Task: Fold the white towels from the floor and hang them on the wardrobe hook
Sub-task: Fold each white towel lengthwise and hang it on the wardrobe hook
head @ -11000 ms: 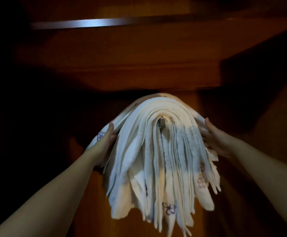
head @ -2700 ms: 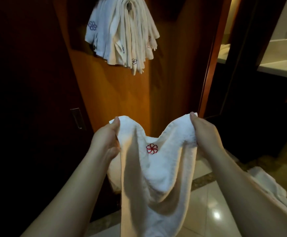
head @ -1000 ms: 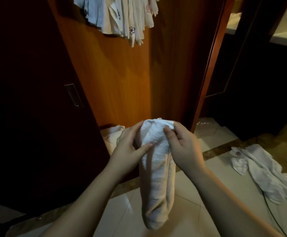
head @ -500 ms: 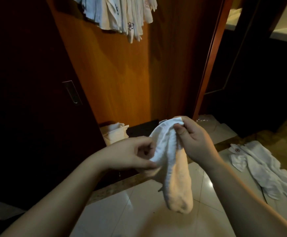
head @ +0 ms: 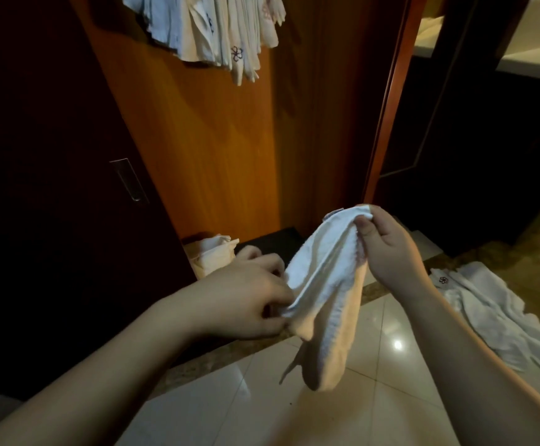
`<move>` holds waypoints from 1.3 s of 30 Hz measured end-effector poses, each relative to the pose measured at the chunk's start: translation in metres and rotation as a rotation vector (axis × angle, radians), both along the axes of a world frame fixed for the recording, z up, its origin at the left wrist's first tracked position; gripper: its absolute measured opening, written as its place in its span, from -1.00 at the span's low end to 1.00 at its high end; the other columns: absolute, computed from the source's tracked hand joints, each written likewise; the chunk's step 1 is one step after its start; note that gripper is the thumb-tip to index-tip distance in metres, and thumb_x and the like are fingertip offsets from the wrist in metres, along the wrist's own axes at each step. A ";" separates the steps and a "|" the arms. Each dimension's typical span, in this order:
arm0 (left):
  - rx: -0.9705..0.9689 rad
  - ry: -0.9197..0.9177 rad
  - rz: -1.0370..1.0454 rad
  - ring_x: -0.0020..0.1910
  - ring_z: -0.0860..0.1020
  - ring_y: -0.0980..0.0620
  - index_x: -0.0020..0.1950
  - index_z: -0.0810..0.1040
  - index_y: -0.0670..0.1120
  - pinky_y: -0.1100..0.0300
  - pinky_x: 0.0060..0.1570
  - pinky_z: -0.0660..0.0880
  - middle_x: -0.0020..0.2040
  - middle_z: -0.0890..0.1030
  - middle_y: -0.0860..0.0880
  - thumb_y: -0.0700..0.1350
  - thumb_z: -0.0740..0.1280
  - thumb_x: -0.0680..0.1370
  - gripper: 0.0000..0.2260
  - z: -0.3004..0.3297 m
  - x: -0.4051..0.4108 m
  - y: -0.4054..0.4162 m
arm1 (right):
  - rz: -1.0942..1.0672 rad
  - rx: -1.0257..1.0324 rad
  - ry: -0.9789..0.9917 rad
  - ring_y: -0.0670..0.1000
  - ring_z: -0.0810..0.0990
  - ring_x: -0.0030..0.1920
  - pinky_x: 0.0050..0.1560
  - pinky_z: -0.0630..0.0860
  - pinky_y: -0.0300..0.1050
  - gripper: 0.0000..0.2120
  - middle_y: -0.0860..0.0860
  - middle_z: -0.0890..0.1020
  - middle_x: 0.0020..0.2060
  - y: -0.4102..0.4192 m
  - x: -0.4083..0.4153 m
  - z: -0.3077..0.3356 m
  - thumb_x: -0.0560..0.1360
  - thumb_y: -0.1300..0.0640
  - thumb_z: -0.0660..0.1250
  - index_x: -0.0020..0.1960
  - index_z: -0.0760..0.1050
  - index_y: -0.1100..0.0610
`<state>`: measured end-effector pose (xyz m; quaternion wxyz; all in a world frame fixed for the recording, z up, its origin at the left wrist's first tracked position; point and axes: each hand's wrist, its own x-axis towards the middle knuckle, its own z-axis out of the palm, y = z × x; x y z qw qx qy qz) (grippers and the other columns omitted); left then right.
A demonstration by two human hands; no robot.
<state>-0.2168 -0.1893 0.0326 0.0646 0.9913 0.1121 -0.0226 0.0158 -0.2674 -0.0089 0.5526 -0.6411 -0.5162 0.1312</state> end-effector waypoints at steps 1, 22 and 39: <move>0.091 0.006 -0.005 0.22 0.32 0.16 0.03 0.57 0.14 0.08 0.32 0.10 0.06 0.59 0.18 0.14 0.25 0.60 -0.85 0.002 -0.003 0.002 | -0.022 0.002 0.010 -0.35 0.58 0.01 -0.08 0.43 -0.41 -0.69 -0.41 0.63 -0.04 -0.001 0.005 -0.003 0.70 -0.05 0.14 0.02 0.51 -0.45; -0.162 -0.730 0.400 0.18 0.45 0.29 -0.20 0.50 0.03 0.37 0.00 0.52 0.24 0.45 0.26 -0.01 0.39 0.53 -0.86 0.034 -0.007 0.042 | -0.121 0.215 0.226 -0.17 0.67 -0.08 -0.19 0.53 -0.34 -0.72 -0.19 0.69 -0.04 0.011 0.004 0.026 0.69 -0.20 0.11 0.03 0.60 -0.26; -0.903 -1.284 0.200 0.01 0.67 0.07 0.30 0.48 0.21 0.20 -0.06 0.61 0.04 0.67 0.13 -0.01 0.52 0.46 -0.55 0.069 0.012 0.059 | -0.141 0.486 0.221 -0.09 0.70 -0.04 -0.14 0.61 -0.22 -0.69 -0.10 0.72 -0.03 0.024 0.008 0.089 0.67 -0.21 0.16 0.05 0.66 -0.16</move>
